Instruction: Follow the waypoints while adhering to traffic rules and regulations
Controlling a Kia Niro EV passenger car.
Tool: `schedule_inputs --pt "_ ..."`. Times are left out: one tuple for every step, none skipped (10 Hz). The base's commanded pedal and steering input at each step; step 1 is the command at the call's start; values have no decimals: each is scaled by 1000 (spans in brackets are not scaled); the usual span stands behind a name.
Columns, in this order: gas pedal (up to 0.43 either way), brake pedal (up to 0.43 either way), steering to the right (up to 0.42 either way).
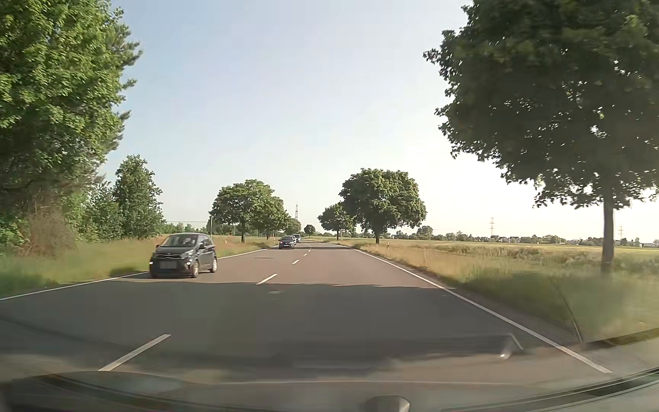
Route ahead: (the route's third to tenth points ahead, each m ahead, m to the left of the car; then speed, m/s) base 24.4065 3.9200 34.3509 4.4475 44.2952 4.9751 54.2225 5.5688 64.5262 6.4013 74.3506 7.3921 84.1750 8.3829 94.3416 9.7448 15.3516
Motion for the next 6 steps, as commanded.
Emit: schedule_inputs --pt "197 30 -6" --pt "197 30 -6" --pt "197 30 -6" --pt "197 30 -6" --pt "197 30 -6" --pt "197 30 -6"
